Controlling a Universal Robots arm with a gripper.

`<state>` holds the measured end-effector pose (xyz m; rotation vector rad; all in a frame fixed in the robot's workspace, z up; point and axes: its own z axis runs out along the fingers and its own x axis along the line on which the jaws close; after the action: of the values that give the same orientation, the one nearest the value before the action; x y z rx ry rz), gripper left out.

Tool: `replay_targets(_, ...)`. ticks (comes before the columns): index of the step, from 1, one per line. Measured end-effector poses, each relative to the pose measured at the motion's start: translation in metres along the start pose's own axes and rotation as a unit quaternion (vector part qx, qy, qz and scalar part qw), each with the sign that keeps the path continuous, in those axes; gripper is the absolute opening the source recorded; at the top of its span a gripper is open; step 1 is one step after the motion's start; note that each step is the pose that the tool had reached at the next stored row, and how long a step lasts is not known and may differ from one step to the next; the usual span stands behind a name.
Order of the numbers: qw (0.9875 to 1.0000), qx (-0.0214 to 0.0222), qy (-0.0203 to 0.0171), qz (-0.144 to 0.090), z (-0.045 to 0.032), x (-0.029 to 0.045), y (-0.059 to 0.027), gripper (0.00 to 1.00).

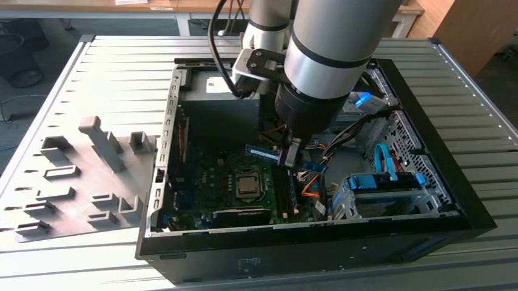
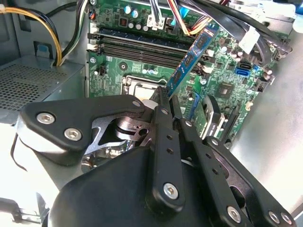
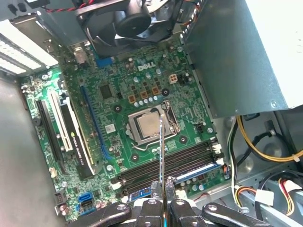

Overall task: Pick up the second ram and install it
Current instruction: 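Insert the second ram into the second slot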

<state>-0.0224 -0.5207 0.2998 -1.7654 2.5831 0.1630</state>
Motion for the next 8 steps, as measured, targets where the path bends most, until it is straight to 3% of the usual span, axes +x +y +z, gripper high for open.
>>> replay_targets(8, 0.9998, 0.0014, -0.0017, 0.021, 0.0001, 0.0, 0.0, 0.14)
